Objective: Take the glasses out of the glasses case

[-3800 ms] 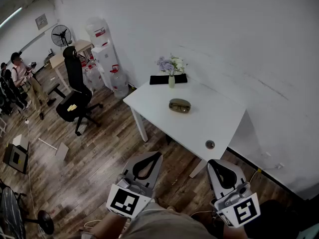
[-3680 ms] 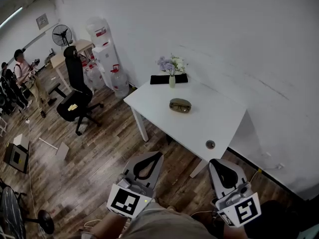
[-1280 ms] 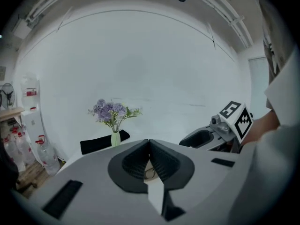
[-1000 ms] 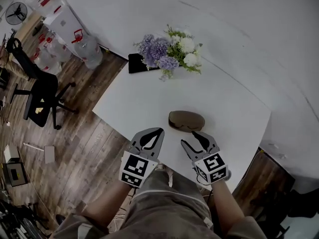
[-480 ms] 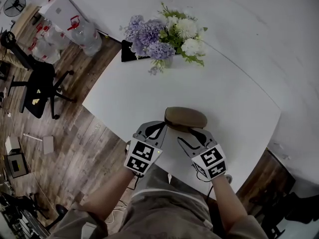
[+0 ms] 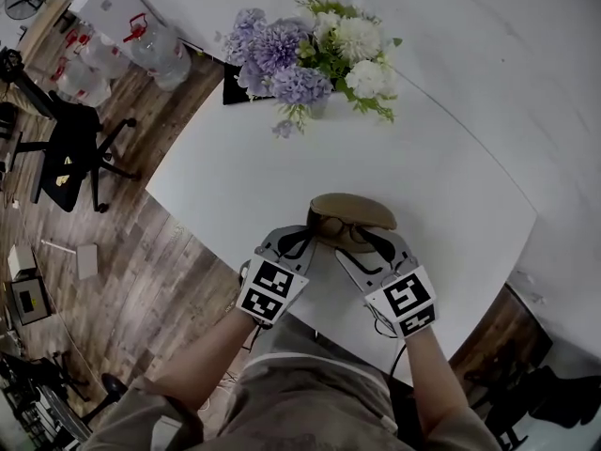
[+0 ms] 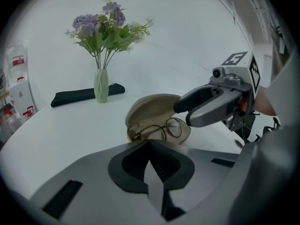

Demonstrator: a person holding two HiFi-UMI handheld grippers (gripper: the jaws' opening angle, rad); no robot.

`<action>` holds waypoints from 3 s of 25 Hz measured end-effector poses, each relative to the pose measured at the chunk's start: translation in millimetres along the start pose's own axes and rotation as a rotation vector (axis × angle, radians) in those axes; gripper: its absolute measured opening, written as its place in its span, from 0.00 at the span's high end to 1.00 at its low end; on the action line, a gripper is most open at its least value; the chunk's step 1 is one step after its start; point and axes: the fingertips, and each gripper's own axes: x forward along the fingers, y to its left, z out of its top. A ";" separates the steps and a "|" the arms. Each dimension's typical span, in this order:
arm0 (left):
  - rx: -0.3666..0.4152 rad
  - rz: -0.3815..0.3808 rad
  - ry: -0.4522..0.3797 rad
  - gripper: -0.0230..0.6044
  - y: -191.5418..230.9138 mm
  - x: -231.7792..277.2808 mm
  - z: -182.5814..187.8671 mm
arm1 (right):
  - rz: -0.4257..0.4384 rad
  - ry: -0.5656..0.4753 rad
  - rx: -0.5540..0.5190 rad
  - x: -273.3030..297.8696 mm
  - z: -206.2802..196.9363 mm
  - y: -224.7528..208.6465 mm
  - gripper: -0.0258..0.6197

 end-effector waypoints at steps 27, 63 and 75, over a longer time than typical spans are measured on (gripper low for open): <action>-0.002 0.021 -0.054 0.94 -0.2 0.2 -1.4 | 0.249 0.512 -0.316 50.9 -45.7 -23.3 0.69; 0.184 0.125 -0.326 0.94 -30.9 -161.4 167.5 | 0.017 -0.119 -0.324 -171.6 176.7 32.3 0.88; 0.410 0.133 -0.539 0.94 -102.6 -250.1 255.5 | -0.192 -0.507 -0.360 -294.4 241.6 63.4 0.88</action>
